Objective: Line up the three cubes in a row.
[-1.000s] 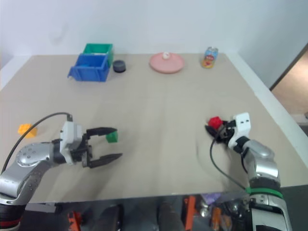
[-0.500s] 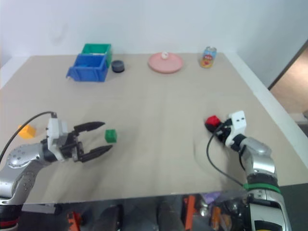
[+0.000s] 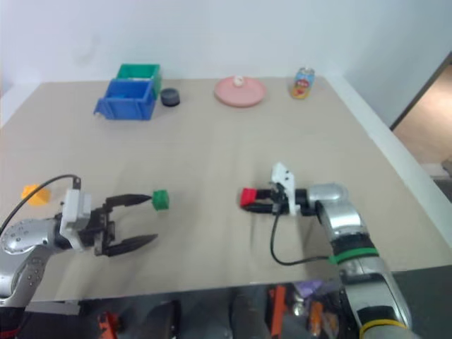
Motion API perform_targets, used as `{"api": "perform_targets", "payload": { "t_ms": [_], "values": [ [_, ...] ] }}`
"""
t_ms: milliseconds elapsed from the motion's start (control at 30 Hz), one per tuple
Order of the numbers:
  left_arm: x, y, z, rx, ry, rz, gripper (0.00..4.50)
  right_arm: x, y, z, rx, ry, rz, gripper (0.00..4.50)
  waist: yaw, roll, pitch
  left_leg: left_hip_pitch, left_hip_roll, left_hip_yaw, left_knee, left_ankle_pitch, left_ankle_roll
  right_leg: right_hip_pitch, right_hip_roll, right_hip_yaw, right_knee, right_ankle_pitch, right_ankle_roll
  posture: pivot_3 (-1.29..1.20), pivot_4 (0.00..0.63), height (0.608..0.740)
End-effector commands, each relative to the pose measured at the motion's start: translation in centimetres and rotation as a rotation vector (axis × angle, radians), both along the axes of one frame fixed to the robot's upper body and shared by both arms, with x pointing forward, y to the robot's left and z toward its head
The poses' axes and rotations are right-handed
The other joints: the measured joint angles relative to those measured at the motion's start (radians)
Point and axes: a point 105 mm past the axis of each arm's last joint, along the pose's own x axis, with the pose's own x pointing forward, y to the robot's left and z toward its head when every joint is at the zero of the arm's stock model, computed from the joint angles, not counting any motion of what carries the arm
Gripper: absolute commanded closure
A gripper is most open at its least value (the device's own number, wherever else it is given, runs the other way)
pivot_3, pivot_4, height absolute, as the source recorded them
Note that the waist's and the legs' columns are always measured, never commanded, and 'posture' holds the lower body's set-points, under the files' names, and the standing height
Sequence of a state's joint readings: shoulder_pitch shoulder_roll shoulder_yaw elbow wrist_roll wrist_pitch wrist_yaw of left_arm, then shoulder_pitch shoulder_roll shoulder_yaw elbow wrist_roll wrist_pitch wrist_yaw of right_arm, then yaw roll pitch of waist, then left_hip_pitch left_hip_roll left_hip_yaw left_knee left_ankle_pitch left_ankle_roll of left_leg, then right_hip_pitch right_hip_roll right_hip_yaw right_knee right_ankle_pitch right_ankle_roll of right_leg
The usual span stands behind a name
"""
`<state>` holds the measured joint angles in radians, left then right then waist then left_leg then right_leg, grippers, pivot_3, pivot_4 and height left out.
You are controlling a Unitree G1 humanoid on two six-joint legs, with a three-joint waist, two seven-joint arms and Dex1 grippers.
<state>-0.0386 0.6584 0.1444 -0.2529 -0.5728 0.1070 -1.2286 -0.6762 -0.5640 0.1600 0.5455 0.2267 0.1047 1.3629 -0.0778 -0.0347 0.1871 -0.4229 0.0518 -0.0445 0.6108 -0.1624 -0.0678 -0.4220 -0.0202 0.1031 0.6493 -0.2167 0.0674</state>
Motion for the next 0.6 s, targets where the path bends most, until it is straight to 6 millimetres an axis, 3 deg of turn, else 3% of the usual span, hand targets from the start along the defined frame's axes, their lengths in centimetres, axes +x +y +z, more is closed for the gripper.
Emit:
{"api": "perform_targets", "payload": {
  "t_ms": [33, 333, 600],
  "values": [
    [-0.4, 0.0, 0.5, 0.015, -0.029, -0.014, 0.0, 0.7, -1.3, 0.9, -0.028, -0.028, 0.007, 3.23, 0.0, 0.0, 0.0, 0.0, 0.0, 0.0, 0.0, 0.0, 0.0, 0.0, 0.0, 0.0, 0.0, 0.0, 0.0, 0.0, 0.15, 0.736],
    [-0.8, 0.2, 0.4, 0.02, -0.021, -0.003, 0.0, 0.2, -4.2, 1.0, -0.088, -0.023, 0.026, 3.23, 0.001, 0.0, 0.0, 0.0, 0.0, 0.0, -0.001, 0.0, 0.0, 0.0, 0.0, 0.0, 0.0, -0.001, 0.0, 0.0, 0.15, 0.736],
    [-0.8, 0.2, 0.5, 0.015, -0.016, 0.002, 0.0, 0.4, -3.3, 0.9, -0.076, -0.049, 0.043, 3.23, -0.001, 0.0, 0.0, 0.0, 0.0, 0.0, -0.001, 0.0, 0.0, 0.0, 0.0, 0.0, 0.0, 0.0, -0.001, 0.0, 0.15, 0.736]
  ]
}}
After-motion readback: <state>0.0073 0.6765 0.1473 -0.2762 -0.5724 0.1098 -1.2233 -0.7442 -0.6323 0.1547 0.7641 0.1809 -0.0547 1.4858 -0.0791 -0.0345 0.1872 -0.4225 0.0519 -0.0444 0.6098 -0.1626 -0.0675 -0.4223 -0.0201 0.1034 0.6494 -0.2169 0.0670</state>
